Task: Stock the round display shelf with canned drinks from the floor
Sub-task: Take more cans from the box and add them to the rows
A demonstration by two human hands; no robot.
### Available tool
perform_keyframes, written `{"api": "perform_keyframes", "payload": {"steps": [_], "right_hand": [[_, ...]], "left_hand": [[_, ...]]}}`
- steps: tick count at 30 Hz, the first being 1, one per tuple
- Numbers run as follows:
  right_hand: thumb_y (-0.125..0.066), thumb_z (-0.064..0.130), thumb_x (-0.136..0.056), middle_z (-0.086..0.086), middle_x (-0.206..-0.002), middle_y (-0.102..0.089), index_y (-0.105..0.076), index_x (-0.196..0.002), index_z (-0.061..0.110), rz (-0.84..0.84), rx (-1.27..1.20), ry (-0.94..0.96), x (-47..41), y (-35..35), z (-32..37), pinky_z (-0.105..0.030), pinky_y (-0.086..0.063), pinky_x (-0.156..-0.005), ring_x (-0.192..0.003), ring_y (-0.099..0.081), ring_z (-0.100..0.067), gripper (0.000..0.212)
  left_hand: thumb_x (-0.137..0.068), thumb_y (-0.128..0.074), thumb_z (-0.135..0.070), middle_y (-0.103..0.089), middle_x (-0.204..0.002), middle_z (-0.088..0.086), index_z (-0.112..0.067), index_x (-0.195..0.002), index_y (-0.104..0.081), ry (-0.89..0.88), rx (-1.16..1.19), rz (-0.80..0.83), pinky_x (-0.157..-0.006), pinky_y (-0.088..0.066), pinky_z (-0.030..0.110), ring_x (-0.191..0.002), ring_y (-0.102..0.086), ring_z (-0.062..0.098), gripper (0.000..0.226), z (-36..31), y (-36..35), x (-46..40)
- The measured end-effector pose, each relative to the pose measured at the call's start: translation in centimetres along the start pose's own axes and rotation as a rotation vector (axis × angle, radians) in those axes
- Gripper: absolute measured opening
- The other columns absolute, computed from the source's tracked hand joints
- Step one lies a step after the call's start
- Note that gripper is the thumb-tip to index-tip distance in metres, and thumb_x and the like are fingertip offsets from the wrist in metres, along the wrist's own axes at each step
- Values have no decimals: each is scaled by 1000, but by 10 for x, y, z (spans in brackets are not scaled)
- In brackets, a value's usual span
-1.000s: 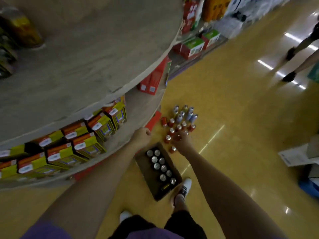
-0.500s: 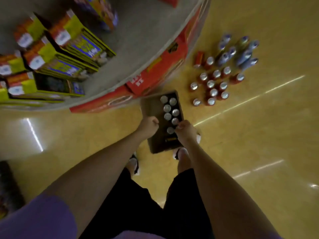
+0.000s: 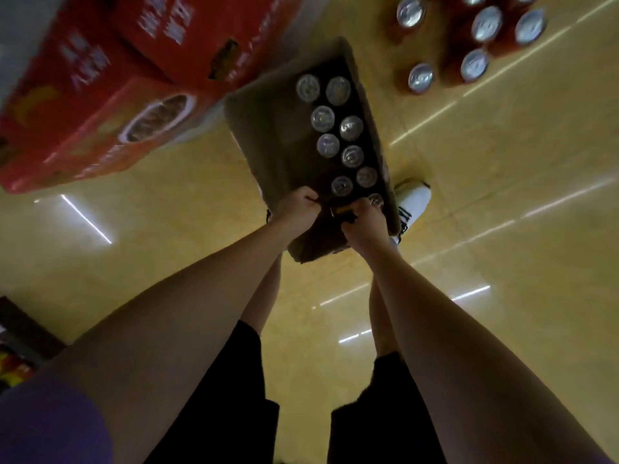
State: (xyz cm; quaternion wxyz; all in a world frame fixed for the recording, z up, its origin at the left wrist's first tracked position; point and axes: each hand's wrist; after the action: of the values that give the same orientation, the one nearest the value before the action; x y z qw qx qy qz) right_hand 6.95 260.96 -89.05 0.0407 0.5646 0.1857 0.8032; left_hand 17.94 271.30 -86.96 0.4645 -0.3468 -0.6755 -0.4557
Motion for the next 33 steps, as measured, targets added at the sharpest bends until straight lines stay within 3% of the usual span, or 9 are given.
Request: {"api": "perform_keyframes", "payload": {"steps": [3,6,10,13,18,22,26,30,33], "right_hand": [[-58,8,-81,-19,-115,-61,-56,-111,6,-42,-40,-66,-40,-30,-12,-33,-42,-85,-106,-57,-37,30],[-57,9,-82,-18,-114,-64,-57,-113,7,-21,-11,-130,-76,-55,-22,-32,-44,-88,-108,-59,-37,31],[-59,26,-89,-18,-123,-61,-53,-128,9,17,31,-136,-120,-84,-33,-31,-45,-89,-113,-57,-37,43],[-58,38,-90,-18,-135,-51,-40,-140,12,25,99,-153,-142,-96,-41,-38,-45,-95,-120,-53,-37,59],[-56,29,-93,-17,-135,-50,-29,-138,2,-101,328,-156,-161,-112,-42,-44,-48,-87,-116,-59,-37,59],[-50,32,-95,-20,-134,-50,-18,-143,10,-114,404,-127,-156,-132,-45,-46,-48,-88,-115,-57,-39,61],[-51,31,-94,-21,-135,-49,-16,-148,14,-105,294,-137,-155,-125,-47,-43,-48,-87,-114,-57,-41,66],[-54,21,-90,-23,-121,-61,-27,-142,9,-109,17,-200,-155,-117,-43,-41,-49,-83,-109,-60,-42,59],[-48,26,-95,-22,-118,-63,-29,-138,7,-104,-52,-203,-152,-122,-40,-41,-49,-79,-104,-62,-42,51]], "left_hand": [[-92,-55,-18,-63,-98,-3,-20,-115,-60,15,32,38,-94,-52,39,-100,-61,20,23,13,-14,-51],[-93,-54,-20,-64,-112,4,-21,-111,-60,23,-12,70,-96,-51,41,-105,-61,25,19,34,-27,-97],[-95,-55,-15,-65,-110,6,-19,-105,-62,37,-89,109,-95,-51,40,-102,-62,26,13,57,-46,-148],[-98,-50,-12,-58,-103,4,-10,-116,-62,60,-115,133,-92,-48,35,-99,-57,21,21,61,-59,-171],[-102,-45,-27,-50,-139,10,-16,-141,-47,313,109,190,-94,-41,31,-125,-49,26,41,73,-94,-197],[-99,-48,-35,-60,-130,13,-13,-136,-53,437,558,248,-91,-50,35,-116,-57,28,43,82,-118,-208],[-99,-49,-27,-66,-119,14,-12,-128,-58,485,833,220,-84,-56,36,-106,-64,27,34,87,-127,-209],[-100,-50,-29,-67,-113,11,-15,-114,-64,558,784,124,-91,-56,43,-102,-65,27,24,92,-115,-208],[-99,-47,-37,-64,-119,11,-16,-124,-61,596,692,81,-91,-56,42,-107,-63,29,35,105,-106,-206]]}}
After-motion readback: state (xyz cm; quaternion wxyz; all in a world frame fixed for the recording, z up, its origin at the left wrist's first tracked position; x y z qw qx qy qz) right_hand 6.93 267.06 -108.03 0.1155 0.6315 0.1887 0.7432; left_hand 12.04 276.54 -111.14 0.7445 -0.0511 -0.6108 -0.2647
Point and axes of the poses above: each hand's wrist, its own x-axis away from the middle knuckle, its own y-axis out of the back of the hand, z = x × y
